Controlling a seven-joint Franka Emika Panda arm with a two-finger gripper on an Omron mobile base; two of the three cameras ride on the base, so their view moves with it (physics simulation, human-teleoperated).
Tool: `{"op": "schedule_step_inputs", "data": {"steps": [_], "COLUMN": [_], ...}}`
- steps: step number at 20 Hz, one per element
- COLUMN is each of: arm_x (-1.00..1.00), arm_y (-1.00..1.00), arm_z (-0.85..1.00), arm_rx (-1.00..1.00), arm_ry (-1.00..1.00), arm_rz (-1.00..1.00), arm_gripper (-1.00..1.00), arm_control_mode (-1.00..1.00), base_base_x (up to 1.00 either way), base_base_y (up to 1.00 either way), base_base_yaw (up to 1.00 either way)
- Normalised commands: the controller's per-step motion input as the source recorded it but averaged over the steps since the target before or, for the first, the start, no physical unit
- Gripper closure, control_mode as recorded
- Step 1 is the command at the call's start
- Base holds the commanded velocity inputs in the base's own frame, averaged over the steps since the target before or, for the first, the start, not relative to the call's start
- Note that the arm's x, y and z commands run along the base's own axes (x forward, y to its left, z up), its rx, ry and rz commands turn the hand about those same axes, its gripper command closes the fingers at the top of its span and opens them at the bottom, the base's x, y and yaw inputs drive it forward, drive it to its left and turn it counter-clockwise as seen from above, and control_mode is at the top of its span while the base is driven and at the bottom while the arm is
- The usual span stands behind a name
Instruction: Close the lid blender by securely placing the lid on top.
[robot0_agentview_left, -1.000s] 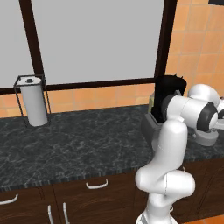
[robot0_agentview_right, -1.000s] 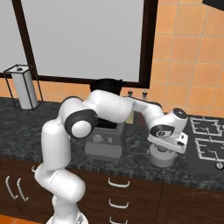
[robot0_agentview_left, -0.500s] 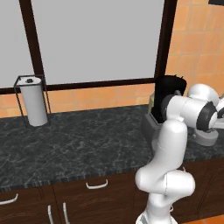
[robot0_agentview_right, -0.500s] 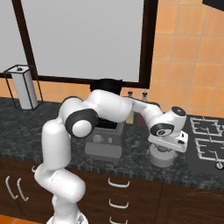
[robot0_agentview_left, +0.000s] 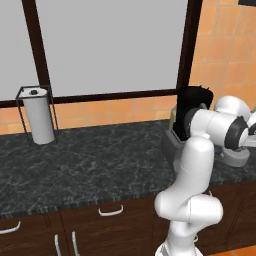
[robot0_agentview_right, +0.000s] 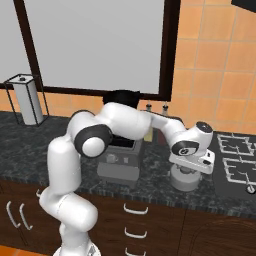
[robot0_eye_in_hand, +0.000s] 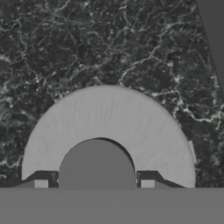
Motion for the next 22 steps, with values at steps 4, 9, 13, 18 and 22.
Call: {"op": "schedule_step_inputs", "data": {"steps": [4,9,13,18,22], "arm_x": [-0.20,-0.32,-0.38,-0.33,-0.26], "arm_y": [0.00,0.04,0.26,0.41,0.48], "arm_z": [0.46,0.68,0.95,1.00,1.00], "arm_rx": [0.00,0.00,0.00,-0.05,-0.09], "arm_ry": [-0.07,-0.19,-0.24,-0.17,-0.10], "arm_rz": [0.08,0.12,0.14,0.13,0.11], "arm_gripper": [1.00,1.00,1.00,1.00,1.00], "arm_control_mode": [-1.00,-1.00,-1.00,-1.00,-1.00], "base_base_x": [0.00,0.00,0.00,0.00,0.00], "base_base_y": [0.00,0.00,0.00,0.00,0.00], "base_base_yaw": [0.00,0.00,0.00,0.00,0.00]}}
